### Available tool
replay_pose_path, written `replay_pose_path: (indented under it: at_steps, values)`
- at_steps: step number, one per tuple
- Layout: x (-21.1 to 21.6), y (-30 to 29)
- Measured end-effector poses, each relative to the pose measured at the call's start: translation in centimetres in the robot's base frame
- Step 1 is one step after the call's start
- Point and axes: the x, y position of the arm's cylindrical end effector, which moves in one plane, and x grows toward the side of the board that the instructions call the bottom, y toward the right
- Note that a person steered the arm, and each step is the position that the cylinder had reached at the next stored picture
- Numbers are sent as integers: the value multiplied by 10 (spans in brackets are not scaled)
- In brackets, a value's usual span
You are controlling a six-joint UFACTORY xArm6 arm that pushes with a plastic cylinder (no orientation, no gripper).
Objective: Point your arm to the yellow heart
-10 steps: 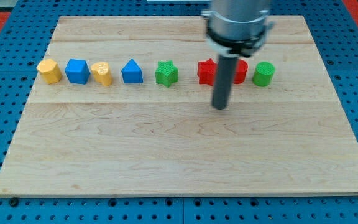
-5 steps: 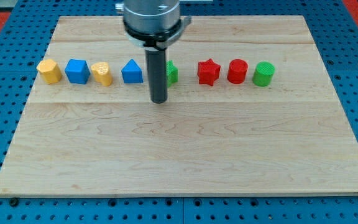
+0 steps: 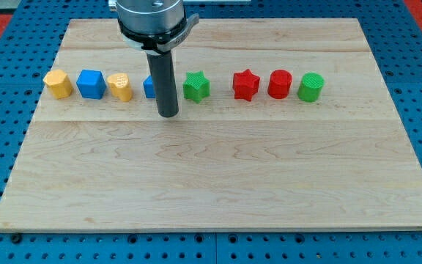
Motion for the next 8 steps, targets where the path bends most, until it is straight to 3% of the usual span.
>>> replay_pose_path:
  at_steps: [4, 8]
  values:
    - [0, -10]
    - [-20, -75]
